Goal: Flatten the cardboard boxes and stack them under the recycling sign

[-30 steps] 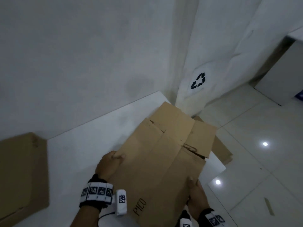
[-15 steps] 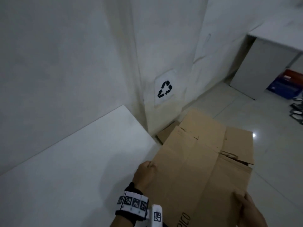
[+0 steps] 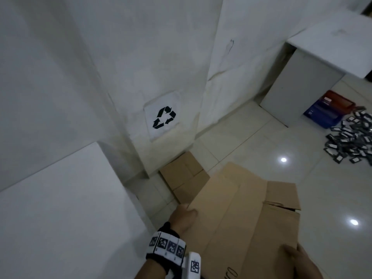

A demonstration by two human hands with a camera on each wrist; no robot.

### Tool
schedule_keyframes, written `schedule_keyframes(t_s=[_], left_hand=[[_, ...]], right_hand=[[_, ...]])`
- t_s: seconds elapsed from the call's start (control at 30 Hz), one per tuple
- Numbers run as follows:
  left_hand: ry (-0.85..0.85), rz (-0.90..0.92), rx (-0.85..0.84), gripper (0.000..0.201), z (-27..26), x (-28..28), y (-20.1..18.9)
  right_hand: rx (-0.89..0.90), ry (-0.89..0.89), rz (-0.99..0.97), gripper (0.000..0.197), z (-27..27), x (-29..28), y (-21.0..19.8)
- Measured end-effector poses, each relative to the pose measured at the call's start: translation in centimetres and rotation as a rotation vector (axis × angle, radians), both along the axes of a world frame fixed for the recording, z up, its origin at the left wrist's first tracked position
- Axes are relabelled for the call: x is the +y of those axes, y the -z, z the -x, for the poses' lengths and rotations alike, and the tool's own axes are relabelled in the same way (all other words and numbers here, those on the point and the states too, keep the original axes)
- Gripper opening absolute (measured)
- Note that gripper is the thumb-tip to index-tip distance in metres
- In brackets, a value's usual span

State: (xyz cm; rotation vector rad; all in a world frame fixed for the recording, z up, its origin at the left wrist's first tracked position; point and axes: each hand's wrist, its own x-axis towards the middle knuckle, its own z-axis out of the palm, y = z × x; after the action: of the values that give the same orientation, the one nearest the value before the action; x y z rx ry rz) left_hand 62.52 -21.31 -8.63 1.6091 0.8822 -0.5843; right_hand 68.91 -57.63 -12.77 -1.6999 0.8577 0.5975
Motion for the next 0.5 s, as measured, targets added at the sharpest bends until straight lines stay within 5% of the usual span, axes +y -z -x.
schedule_keyframes(t_s=[0.1,0.17,0.23,0.33,0.43,0.5], left_hand=[[-0.016,0.010,0.075,0.066,-2.3,-1.1,3.6],[-0.046,0.006,0.122,0.065,-3.3,-1.6,5.0],[-0.103,0.024,0.149,0.042,-4.1,-2.0,5.1],[-0.202,0.011,0.160,0.025,-5.1,-3.0,4.2],[-0.336,-0.011,0.198,0.015,-5.7,-4.3,5.9],[-0.425,-0.044,0.229,0.033,-5.8,-5.8,8.4]], right_hand=[[0.042,-0.058,0.008,0.052,-3.6,-0.5,1.2],[0.083,-0.118,0.010,0.062,-5.7,-0.4,2.6],[0.151,-0.198,-0.007,0.082,-8.1,-2.0,6.5],[0.232,-0.204,-0.037,0.056,-11.8,-2.2,9.8],[0.365,-0.265,-0.087,0.037,-15.9,2.3,7.3],[0.410,-0.343,-0.107,0.026,-18.8,3.2,9.3]])
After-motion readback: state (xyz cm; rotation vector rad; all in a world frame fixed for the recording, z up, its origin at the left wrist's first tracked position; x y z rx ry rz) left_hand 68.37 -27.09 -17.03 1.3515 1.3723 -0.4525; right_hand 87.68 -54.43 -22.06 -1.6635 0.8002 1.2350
